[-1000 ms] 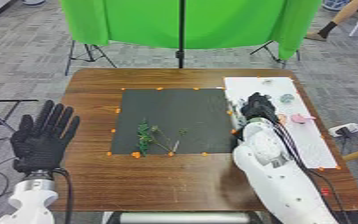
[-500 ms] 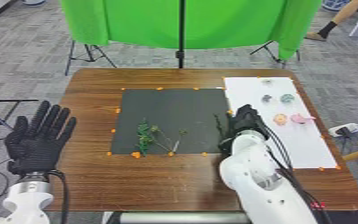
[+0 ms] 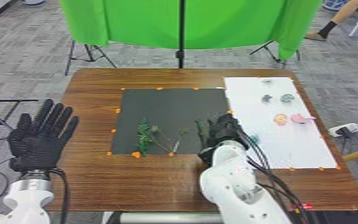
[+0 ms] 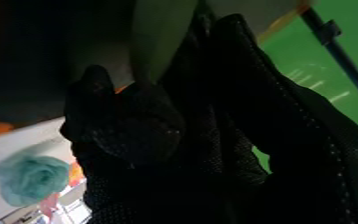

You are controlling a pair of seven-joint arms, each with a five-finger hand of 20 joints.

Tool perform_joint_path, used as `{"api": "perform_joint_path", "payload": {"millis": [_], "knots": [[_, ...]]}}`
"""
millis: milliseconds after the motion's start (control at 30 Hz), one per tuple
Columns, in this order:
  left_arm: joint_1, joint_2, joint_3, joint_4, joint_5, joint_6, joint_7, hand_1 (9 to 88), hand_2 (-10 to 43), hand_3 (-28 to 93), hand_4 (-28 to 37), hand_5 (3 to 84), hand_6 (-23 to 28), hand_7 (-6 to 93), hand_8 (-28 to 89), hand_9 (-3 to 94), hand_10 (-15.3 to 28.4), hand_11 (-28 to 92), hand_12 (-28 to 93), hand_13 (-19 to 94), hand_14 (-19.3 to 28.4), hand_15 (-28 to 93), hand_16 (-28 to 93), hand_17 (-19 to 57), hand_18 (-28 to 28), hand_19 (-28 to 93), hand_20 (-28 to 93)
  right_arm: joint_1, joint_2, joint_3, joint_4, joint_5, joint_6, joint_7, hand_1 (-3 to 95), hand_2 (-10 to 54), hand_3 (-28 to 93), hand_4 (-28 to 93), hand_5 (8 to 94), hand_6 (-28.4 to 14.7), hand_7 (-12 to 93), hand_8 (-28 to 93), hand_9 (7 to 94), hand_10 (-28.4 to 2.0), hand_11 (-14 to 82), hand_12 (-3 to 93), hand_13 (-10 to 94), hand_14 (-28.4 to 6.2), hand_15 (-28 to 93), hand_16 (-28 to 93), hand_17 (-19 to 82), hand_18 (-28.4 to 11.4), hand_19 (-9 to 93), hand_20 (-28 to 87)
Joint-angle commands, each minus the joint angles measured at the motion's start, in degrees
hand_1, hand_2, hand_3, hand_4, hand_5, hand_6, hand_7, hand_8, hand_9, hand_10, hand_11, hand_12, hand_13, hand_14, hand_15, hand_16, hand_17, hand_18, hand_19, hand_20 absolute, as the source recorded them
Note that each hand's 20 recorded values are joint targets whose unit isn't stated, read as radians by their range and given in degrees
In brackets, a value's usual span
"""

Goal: Arrange flowers

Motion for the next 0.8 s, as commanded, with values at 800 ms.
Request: {"api": "perform_joint_path", "payload": {"millis": [800], "knots": [[1.62,-0.07,-0.99,-0.35,-0.20,0.71,0.01,29.8,8.4,79,-28.3,45.9,9.1,9.0,-9,41.5,15.0,17,8,32,16.0,30,-6,-6.8,14.2,36,12,-2.20,2.09,-1.51,-1.61,3.74,2.29,0.15,40.3,-9.5,77,-25,56.2,-5.4,72,6,76.6,-18.9,30.1,18.9,79,-10.7,66,27,40,-28.1,93,20]]}}
